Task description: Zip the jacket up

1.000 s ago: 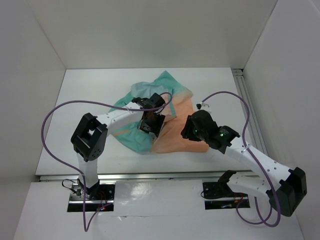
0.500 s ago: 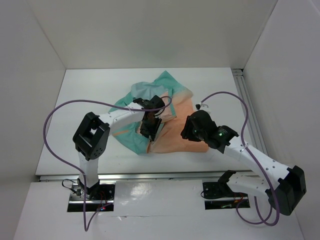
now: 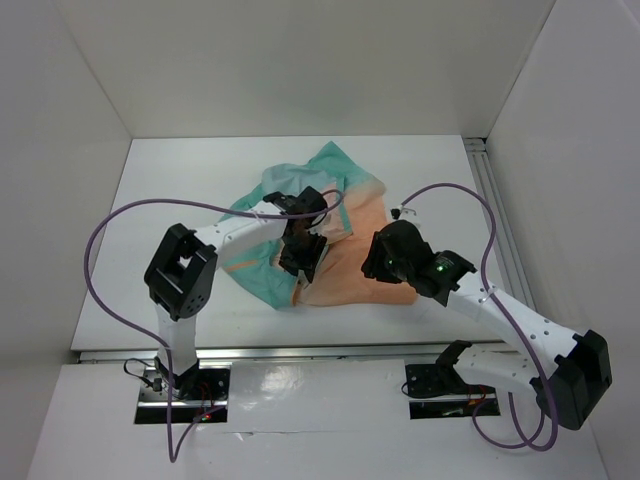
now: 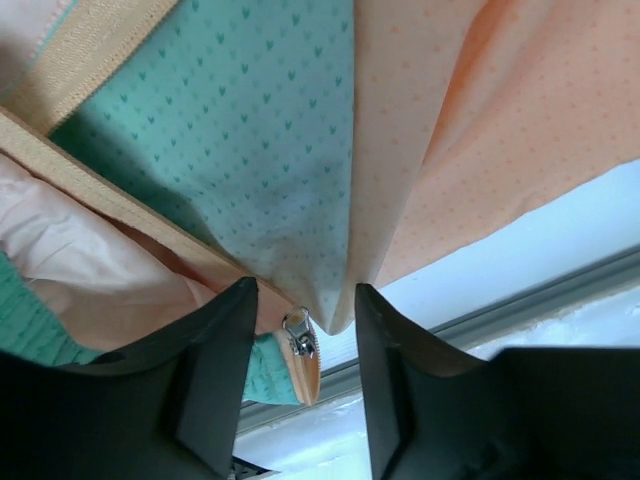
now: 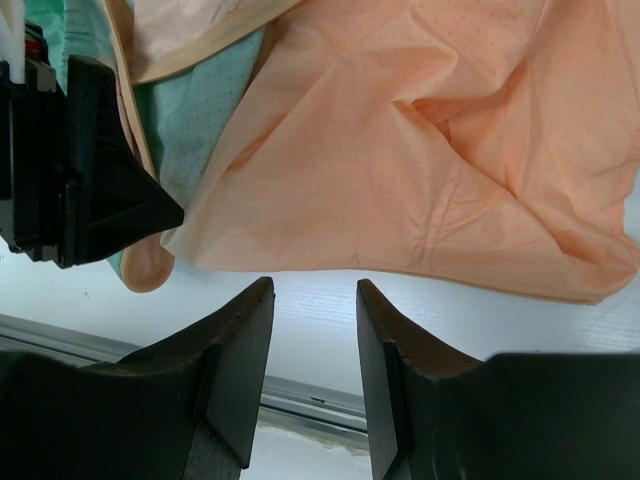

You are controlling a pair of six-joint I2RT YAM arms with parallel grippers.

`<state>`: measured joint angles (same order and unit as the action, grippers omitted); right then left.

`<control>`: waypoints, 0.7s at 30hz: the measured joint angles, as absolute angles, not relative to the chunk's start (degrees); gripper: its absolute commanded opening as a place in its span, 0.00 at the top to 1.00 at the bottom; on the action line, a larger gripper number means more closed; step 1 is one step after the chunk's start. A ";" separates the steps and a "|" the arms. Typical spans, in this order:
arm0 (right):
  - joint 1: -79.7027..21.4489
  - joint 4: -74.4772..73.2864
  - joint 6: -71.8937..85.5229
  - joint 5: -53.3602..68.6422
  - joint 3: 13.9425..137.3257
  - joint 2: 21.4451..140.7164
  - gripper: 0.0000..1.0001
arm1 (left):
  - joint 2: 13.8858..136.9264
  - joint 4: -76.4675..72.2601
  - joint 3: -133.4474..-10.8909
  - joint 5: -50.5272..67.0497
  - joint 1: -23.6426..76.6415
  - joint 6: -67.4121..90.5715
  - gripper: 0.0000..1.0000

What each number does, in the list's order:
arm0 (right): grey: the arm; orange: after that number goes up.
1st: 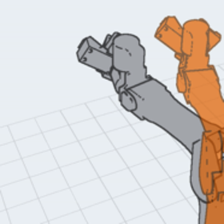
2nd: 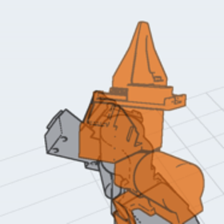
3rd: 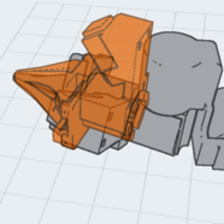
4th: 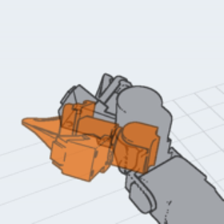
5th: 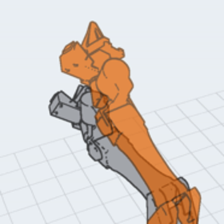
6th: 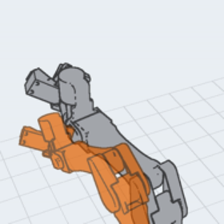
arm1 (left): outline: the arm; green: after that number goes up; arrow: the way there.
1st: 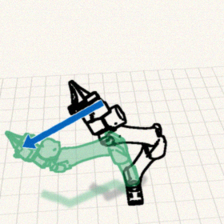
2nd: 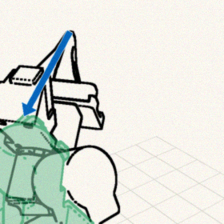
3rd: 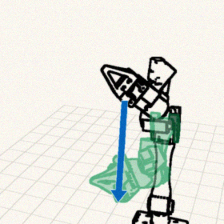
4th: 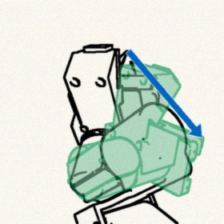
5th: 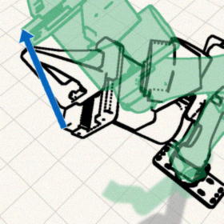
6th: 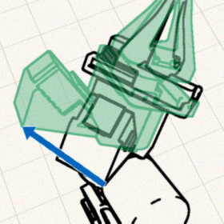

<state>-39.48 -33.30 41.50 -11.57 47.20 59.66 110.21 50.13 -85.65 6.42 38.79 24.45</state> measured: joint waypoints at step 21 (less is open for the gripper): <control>-40.03 -12.38 41.76 9.32 44.62 72.69 0.37 | 97.67 47.72 -91.59 13.76 23.73 23.05 0.30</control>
